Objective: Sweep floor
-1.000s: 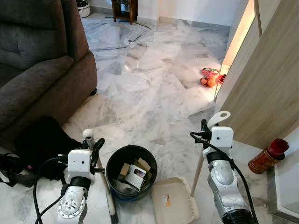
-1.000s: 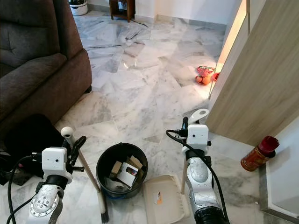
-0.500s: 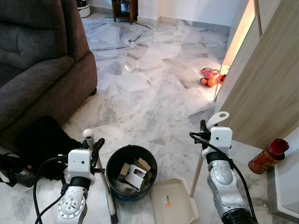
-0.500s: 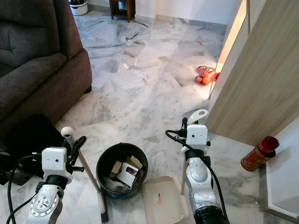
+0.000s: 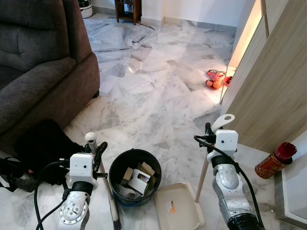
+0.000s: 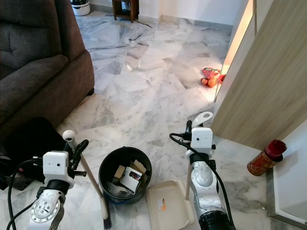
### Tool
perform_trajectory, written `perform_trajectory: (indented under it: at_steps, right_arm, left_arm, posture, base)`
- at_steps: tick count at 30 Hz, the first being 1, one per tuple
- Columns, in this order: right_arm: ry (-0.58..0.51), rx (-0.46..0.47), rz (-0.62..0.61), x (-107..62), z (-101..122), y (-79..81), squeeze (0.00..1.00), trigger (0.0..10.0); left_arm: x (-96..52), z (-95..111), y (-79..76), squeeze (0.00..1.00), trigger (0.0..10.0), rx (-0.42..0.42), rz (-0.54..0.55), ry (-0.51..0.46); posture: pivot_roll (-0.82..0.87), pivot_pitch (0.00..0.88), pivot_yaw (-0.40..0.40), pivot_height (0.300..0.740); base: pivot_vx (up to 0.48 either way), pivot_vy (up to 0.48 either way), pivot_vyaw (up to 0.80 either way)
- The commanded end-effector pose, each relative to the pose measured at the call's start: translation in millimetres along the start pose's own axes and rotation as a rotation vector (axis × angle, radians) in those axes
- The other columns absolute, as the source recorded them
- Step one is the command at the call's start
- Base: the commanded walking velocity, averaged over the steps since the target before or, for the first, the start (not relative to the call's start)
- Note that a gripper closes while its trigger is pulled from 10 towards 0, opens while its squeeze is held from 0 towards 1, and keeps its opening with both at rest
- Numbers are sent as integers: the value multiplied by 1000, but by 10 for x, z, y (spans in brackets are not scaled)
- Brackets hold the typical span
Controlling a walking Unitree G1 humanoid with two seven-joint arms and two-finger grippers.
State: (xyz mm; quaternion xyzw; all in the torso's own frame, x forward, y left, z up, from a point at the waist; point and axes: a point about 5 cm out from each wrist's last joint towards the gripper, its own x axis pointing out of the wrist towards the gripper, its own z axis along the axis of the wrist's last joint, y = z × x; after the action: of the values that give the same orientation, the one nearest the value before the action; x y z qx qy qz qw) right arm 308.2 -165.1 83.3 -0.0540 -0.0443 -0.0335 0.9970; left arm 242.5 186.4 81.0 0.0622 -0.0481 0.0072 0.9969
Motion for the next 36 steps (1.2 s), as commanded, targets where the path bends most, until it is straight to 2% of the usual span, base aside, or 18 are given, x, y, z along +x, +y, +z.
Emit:
perform_trajectory:
  at_steps: [1, 36]
  right_arm:
    - [-29, 30, 2, 13, 47, 33, 0, 10000]
    - [-18, 40, 1, 24, 37, 32, 0, 10000]
  left_arm:
    - [7, 94, 21, 0, 10000, 5, 6, -51]
    - [10, 99, 6, 0, 10000, 0, 4, -51]
  posture:
    - [109, 103, -21, 740]
    - [109, 108, -21, 740]
  base:
    - [0, 0, 0]
    - [-236, 0, 0]
